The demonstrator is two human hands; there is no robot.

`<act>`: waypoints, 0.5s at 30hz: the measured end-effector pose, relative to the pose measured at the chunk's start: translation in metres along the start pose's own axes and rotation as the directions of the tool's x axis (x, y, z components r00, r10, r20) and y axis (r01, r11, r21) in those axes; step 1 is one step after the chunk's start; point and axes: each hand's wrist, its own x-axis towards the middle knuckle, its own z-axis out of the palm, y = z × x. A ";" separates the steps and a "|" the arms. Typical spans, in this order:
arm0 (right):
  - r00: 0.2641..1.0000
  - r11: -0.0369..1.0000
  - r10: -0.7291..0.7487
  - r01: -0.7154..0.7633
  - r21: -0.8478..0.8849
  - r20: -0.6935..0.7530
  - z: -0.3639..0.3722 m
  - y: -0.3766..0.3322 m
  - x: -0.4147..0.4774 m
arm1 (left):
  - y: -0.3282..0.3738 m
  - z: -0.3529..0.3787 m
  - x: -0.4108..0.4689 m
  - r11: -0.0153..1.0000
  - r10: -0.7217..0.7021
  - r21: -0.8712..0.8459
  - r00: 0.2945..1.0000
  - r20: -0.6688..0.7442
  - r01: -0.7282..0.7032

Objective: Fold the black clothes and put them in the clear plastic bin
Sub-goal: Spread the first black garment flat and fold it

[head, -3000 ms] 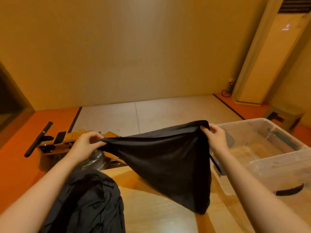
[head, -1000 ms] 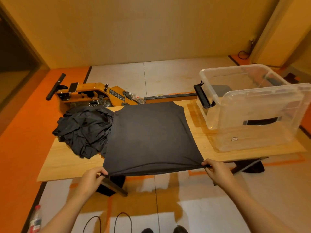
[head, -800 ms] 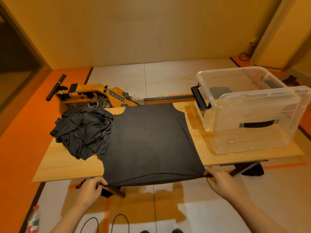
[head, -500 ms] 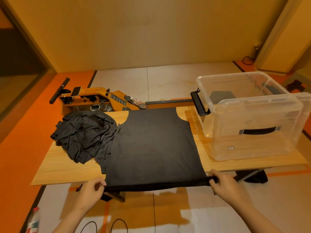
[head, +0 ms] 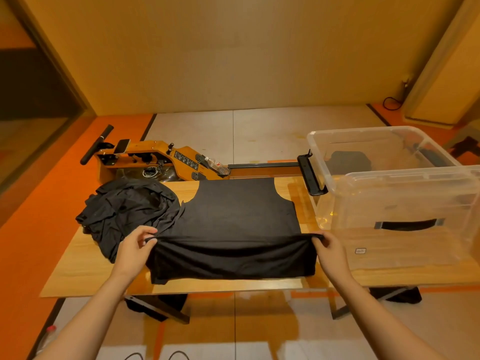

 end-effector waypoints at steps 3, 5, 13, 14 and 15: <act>0.998 1.000 0.028 -0.027 0.014 -0.057 0.019 -0.008 0.022 | 0.004 0.003 0.029 0.999 -0.031 -0.038 1.000 0.006 0.031; 0.996 0.999 0.035 -0.035 0.002 -0.086 0.033 -0.013 0.039 | 0.005 0.006 0.052 0.998 -0.040 -0.054 0.999 0.020 0.041; 0.933 0.968 0.150 -0.206 -0.145 -0.326 0.075 -0.024 0.112 | 0.000 0.028 0.163 0.991 -0.080 -0.096 0.992 0.100 0.090; 0.922 0.959 0.175 -0.239 -0.153 -0.345 0.077 -0.024 0.121 | -0.002 0.032 0.174 0.991 -0.091 -0.083 0.990 0.112 0.101; 0.912 0.950 0.201 -0.271 -0.156 -0.356 0.079 -0.024 0.129 | -0.005 0.037 0.184 0.991 -0.104 -0.075 0.986 0.129 0.114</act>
